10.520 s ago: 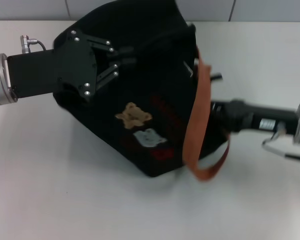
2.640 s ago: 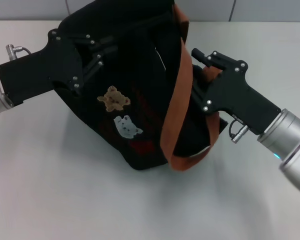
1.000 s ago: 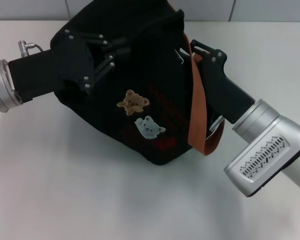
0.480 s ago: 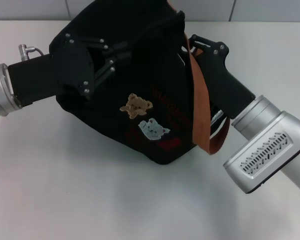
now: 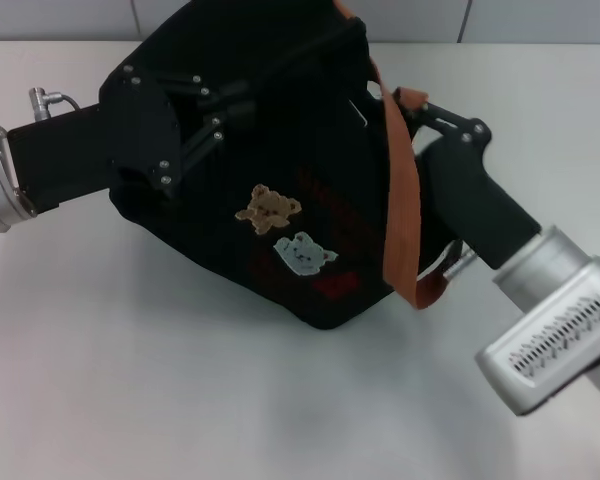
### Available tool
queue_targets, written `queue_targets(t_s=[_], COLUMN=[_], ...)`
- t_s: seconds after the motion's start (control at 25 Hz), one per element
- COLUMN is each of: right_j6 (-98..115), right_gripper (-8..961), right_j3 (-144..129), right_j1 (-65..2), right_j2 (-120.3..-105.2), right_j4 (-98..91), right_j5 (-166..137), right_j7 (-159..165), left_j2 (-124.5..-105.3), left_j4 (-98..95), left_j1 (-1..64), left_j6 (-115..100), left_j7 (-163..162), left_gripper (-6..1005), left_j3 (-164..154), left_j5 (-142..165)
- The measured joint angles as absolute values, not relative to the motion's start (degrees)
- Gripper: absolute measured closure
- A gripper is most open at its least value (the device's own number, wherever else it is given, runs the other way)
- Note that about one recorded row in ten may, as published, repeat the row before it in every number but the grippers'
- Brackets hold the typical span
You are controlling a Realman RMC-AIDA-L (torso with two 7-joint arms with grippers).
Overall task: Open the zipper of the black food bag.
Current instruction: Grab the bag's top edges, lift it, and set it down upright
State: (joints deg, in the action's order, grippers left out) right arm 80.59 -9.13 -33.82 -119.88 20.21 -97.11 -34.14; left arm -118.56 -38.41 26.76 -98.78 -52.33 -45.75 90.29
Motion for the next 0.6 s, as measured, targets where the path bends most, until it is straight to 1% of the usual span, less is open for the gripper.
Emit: queue_targets(t_s=[0.12,0.24,0.4,0.52,0.6], right_j6=[83.28,83.75,82.98,82.98,83.1], right_gripper=[702,703,705,707,708], right_j3=[-7.0,-6.1,-8.01,-10.38,-10.5], right_j1=[-30.01,-28.82,-28.56,-29.1,-29.23], right_j2=[-119.88,-119.82,-119.52,-119.53,-119.55], right_j4=[20.78,20.3,14.99,8.46,7.66], right_j5=[-96.92,-97.04,-98.84,-107.38,-109.37], right_j7=[-28.98,-22.77,-1.86,18.44,21.53], left_j2=[-118.53,-118.49,-118.47,-118.47,-118.47], left_j4=[-38.51,-38.55,-38.76,-39.28,-39.37], left_j1=[26.72,26.73,27.24,27.57,27.67], left_j6=[-98.54,-98.32,-97.49,-96.57,-96.39], left_j7=[-52.39,-52.47,-52.59,-52.7,-52.71], left_gripper=[895,894,892,891,890], left_j3=[-45.71,-45.7,-45.7,-45.7,-45.7], left_j5=[90.23,90.2,90.35,90.44,90.45])
